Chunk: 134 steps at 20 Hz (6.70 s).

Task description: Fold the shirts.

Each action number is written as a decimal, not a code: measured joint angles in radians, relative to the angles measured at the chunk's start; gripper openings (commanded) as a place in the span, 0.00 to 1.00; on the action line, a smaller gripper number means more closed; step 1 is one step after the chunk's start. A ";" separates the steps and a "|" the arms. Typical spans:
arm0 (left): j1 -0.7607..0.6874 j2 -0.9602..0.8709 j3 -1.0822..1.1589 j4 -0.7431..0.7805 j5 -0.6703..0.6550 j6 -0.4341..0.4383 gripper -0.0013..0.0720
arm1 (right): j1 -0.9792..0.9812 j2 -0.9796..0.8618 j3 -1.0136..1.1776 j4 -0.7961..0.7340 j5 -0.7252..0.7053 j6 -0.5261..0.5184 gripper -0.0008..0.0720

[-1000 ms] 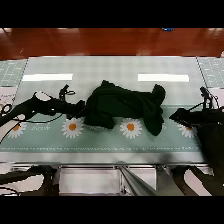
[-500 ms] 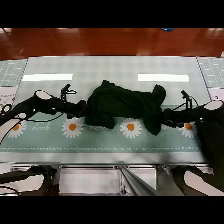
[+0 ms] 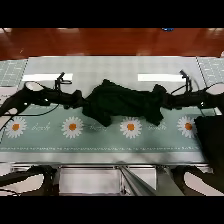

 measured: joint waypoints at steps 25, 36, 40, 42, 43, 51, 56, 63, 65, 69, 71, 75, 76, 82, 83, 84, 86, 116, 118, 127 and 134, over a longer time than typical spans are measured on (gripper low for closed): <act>0.410 0.837 0.700 0.286 -0.255 -0.046 0.04 | 0.003 0.676 0.733 -0.428 0.220 0.321 0.05; 0.307 0.668 0.033 0.295 -0.208 -0.048 0.04 | 0.003 0.538 0.182 -0.476 0.096 0.346 0.05; 0.302 0.388 -0.016 0.154 -0.015 0.027 0.04 | 0.003 0.258 0.160 -0.408 -0.085 0.296 0.05; 0.299 0.240 0.014 0.090 0.057 0.055 0.05 | 0.003 0.101 0.206 -0.355 -0.147 0.271 0.05; 0.296 0.167 0.039 0.067 0.076 0.065 0.11 | 0.003 0.022 0.238 -0.330 -0.166 0.264 0.08; 0.367 -0.144 0.274 0.127 -0.204 0.040 0.71 | -0.083 -0.245 0.506 -0.406 -0.017 0.350 0.57; 0.534 -0.007 0.179 0.267 -0.280 -0.033 0.71 | -0.344 -0.116 0.396 -0.551 0.160 0.376 0.57; 0.649 0.205 -0.288 0.231 -0.256 0.001 0.71 | -0.555 0.096 -0.085 -0.311 0.081 0.230 0.57; 0.640 0.222 -0.372 0.208 -0.227 0.010 0.71 | -0.569 0.114 -0.134 -0.245 0.091 0.189 0.57; 0.560 0.225 -0.451 0.161 -0.194 0.019 0.71 | -0.581 0.128 -0.173 -0.169 0.126 0.135 0.57; 0.498 0.219 -0.465 0.124 -0.159 0.019 0.71 | -0.583 0.130 -0.179 -0.151 0.135 0.122 0.57; 0.374 0.182 -0.476 0.023 -0.077 0.019 0.41 | -0.584 0.132 -0.185 -0.134 0.151 0.109 0.57; 0.349 0.166 -0.476 0.006 -0.051 0.020 0.05 | -0.584 0.132 -0.185 -0.132 0.150 0.109 0.57; 0.292 0.121 -0.420 -0.056 -0.056 0.061 0.04 | -0.584 0.132 -0.186 -0.140 0.111 0.103 0.57; 0.290 0.119 -0.403 -0.060 -0.065 0.065 0.04 | -0.580 0.132 -0.186 -0.140 0.102 0.094 0.57; 0.288 0.117 -0.388 -0.064 -0.072 0.069 0.04 | -0.571 0.132 -0.186 -0.140 0.095 0.083 0.57; 0.286 0.115 -0.360 -0.066 -0.077 0.072 0.04 | -0.547 0.131 -0.186 -0.152 0.079 0.065 0.57; 0.283 0.114 -0.312 -0.129 -0.050 0.077 0.04 | -0.290 -0.340 0.012 0.101 -0.046 -0.174 0.05; 0.284 0.119 -0.285 -0.135 -0.058 0.077 0.04 | -0.280 -0.328 0.038 0.120 -0.008 -0.179 0.05; 0.311 0.348 0.142 -0.359 0.005 0.110 0.04 | -0.270 0.028 0.519 0.085 0.083 -0.064 0.05; 0.366 0.410 0.700 -0.190 -0.149 -0.011 0.04 | -0.270 0.327 0.839 0.011 -0.016 0.027 0.05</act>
